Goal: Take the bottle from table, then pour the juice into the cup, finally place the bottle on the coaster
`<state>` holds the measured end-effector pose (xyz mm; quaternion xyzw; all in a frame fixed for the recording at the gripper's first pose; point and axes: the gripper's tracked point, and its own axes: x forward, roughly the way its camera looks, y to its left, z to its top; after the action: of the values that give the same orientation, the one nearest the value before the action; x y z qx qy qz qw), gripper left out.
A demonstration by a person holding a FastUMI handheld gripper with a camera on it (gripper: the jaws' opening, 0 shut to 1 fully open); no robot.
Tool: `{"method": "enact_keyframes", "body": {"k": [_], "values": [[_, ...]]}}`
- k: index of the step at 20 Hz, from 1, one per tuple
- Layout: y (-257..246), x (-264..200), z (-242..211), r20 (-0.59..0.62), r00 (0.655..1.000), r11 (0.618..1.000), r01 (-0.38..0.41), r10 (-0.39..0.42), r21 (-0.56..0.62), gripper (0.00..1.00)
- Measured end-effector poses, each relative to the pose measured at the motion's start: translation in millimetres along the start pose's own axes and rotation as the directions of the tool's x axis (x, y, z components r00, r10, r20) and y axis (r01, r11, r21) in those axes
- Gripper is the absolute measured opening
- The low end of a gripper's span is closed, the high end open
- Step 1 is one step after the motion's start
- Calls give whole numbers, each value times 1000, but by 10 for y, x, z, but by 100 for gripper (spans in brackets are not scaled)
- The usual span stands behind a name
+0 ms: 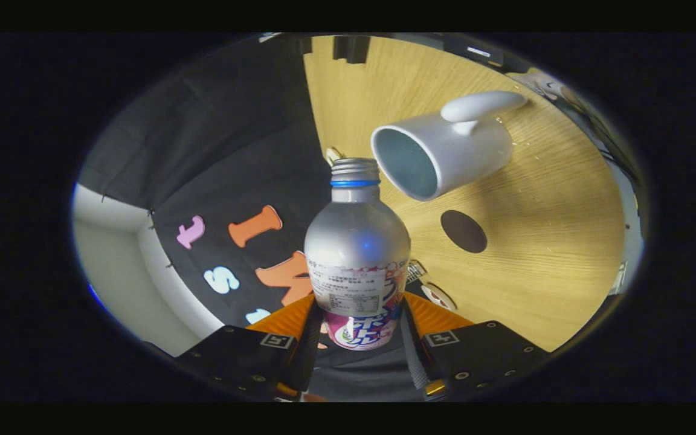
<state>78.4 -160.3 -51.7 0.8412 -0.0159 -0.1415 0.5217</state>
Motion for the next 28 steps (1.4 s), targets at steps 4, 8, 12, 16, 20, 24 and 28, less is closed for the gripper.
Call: {"method": "enact_keyframes", "body": {"k": [4, 8, 12, 16, 20, 24, 28], "values": [[-274, -54, -103, 3, 999, 967, 39, -39, -253, 63], [-347, 44, -286, -23, 997, 866, 48, -68, -498, 67], [-536, 167, -354, 14, 987, 637, 115, -161, -762, 67], [-599, 252, -288, 58, 979, 481, 148, -196, -864, 67], [-539, 435, -242, 125, 977, 253, 166, -173, -953, 67], [-455, 680, -241, 157, 980, 5, 159, -119, -987, 67], [-416, 979, -134, 230, 970, -230, 206, -83, -951, 67]]}}
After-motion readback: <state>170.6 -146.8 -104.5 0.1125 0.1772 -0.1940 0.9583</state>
